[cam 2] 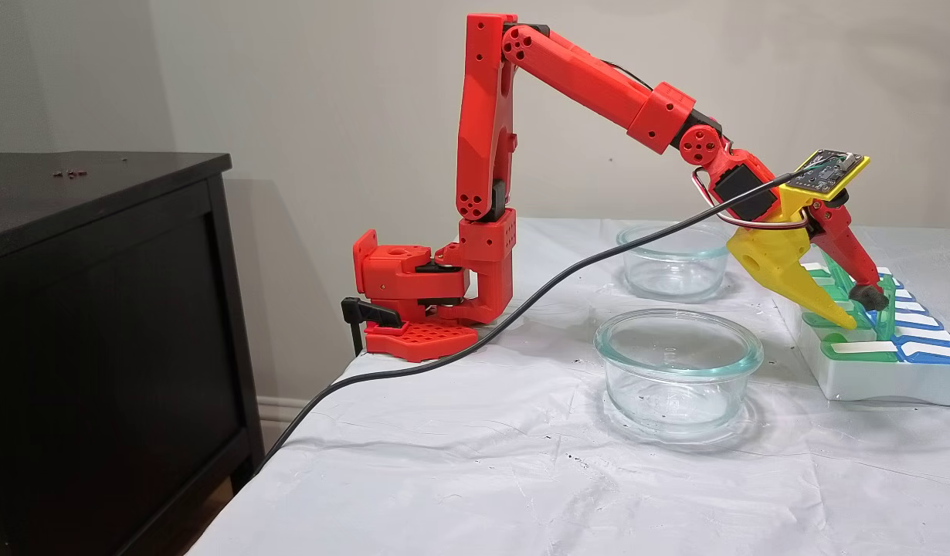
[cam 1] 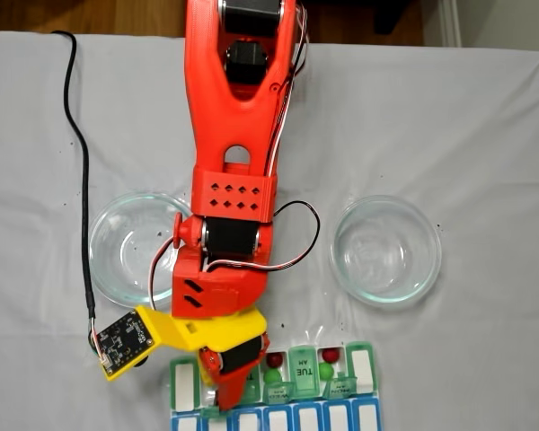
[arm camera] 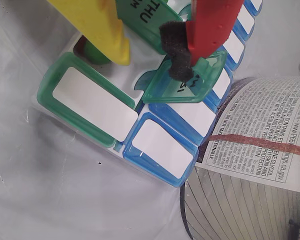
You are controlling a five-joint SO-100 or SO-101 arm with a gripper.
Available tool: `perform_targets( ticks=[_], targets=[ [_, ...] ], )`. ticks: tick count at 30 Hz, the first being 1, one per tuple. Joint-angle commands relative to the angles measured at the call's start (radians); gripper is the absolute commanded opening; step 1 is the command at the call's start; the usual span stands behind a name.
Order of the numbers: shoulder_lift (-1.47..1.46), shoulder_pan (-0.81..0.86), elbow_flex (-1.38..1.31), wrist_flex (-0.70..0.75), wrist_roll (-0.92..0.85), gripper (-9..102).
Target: Sort medicines into box.
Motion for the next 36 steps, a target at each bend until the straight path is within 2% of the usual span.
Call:
perform_targets(
  ticks=[1, 6, 9, 13, 16, 24, 26, 34, 36],
  targets=[
    [0.084, 0.008, -0.035, -0.006, -0.011, 13],
    [0.144, 0.011, -0.037, 0.075, -0.021, 0],
    [0.176, 0.021, -0.048, 0.135, -0.006, 0],
    [0.267, 0.005, -0.029, 0.14, 0.048, 0],
    [0.394, -0.026, 0.051, 0.075, 0.094, 0],
    [0.632, -0.117, 0.23, -0.14, 0.428, 0],
    [0.643, -0.152, 0.265, -0.199, 0.466, 0],
    [0.371, -0.275, 0.201, -0.417, 0.518, 0],
    [0.293, -0.291, 0.149, -0.43, 0.528, 0]
  ],
)
